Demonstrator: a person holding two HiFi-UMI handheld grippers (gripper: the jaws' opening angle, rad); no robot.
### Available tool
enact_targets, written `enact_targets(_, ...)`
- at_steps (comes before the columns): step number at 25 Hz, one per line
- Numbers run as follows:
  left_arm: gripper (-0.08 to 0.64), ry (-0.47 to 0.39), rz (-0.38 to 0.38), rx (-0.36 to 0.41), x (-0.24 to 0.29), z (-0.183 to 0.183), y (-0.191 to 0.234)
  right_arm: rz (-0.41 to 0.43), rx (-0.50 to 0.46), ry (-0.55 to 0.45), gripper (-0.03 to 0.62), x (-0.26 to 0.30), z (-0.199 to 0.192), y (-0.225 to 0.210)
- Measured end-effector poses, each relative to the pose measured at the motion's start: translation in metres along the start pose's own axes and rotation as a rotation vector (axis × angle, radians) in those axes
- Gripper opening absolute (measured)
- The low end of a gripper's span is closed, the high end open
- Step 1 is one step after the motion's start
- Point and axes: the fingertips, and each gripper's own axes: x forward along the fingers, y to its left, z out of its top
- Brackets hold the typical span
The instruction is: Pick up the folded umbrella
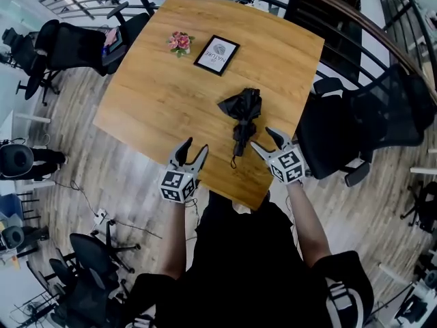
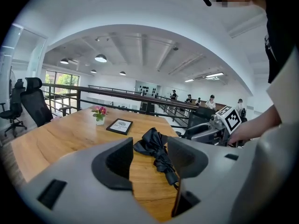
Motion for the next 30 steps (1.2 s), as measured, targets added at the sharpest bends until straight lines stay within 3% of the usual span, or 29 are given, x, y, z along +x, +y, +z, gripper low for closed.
enact_targets(15,0.238,0.057,-0.084,0.006,0.035,-0.011,0.025,-0.051,0.162,0.012,0.29,0.044,-0.02,-0.007)
enact_targets(30,0.236,0.12,-0.132,0.043,0.059,-0.028,0.051,-0.157,0.315,0.059,0.301,0.088,-0.06,-0.019)
